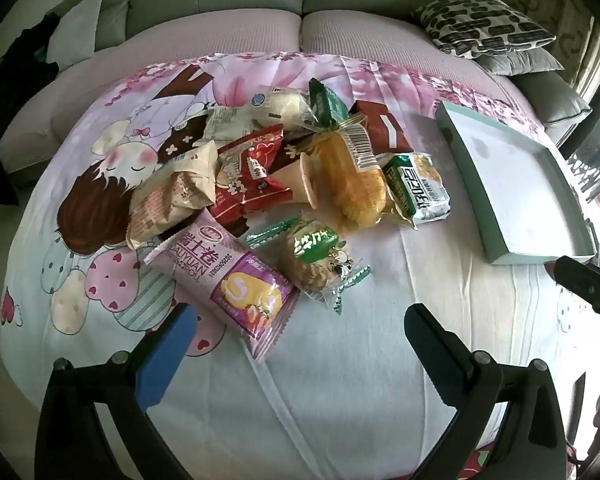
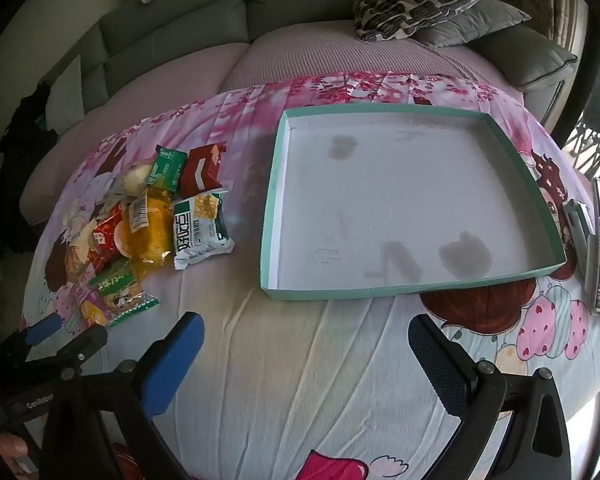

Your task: Organize snacks

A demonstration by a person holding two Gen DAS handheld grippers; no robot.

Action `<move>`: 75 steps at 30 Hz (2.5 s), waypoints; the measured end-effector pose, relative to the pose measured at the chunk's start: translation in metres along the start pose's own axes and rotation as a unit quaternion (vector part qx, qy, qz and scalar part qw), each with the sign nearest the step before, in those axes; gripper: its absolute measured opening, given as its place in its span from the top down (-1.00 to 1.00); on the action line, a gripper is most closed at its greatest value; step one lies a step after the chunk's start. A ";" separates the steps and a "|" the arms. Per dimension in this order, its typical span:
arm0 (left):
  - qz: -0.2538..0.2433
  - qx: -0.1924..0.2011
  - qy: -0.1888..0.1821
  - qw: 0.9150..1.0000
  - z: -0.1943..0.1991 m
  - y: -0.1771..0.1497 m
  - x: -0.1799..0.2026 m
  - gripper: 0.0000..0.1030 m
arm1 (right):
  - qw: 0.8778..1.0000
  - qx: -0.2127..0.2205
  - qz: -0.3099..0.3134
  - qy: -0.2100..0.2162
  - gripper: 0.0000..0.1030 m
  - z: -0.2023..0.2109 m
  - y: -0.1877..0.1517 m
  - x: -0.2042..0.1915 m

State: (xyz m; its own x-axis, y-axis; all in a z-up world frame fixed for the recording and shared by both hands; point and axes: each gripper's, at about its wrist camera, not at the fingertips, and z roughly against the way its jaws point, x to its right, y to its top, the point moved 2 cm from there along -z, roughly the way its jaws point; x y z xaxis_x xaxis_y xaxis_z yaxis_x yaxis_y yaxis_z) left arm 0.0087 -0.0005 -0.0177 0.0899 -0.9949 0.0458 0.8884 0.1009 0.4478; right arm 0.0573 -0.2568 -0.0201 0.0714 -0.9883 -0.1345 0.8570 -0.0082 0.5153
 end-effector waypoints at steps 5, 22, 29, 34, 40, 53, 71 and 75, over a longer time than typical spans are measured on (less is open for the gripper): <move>0.000 0.001 0.000 1.000 0.002 -0.001 0.001 -1.00 | 1.000 -0.001 0.000 0.000 -1.00 0.000 0.001 0.000; 0.006 0.003 0.001 1.000 0.001 0.001 -0.003 -1.00 | 1.000 -0.002 -0.001 0.000 -1.00 0.002 0.000 0.000; 0.007 0.013 -0.002 1.000 0.002 0.001 -0.003 -1.00 | 1.000 -0.002 0.001 0.000 -1.00 0.003 0.000 0.000; 0.008 0.023 -0.004 1.000 0.002 0.001 -0.004 -1.00 | 1.000 -0.002 0.002 0.000 -1.00 0.003 0.000 0.000; 0.007 0.029 -0.004 1.000 0.003 0.001 -0.004 -1.00 | 1.000 -0.004 0.002 -0.001 -1.00 0.003 0.000 0.000; 0.015 0.039 -0.017 0.999 0.001 0.003 -0.009 -1.00 | 1.000 -0.007 0.010 -0.003 -1.00 0.000 0.003 -0.006; 0.098 0.046 -0.020 0.994 -0.014 0.009 -0.079 -1.00 | 0.990 -0.023 0.069 0.122 -1.00 -0.035 0.019 -0.103; 0.120 0.038 -0.024 0.992 -0.022 0.007 -0.091 -1.00 | 0.987 -0.030 0.085 0.131 -1.00 -0.046 0.015 -0.116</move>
State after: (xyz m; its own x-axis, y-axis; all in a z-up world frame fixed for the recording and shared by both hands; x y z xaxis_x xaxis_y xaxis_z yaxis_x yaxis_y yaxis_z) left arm 0.0167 0.0904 -0.0384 0.2719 -0.9410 0.2013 0.8071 0.3369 0.4848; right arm 0.0855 -0.1349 -0.0361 0.3389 -0.9017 -0.2685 0.8499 0.1710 0.4984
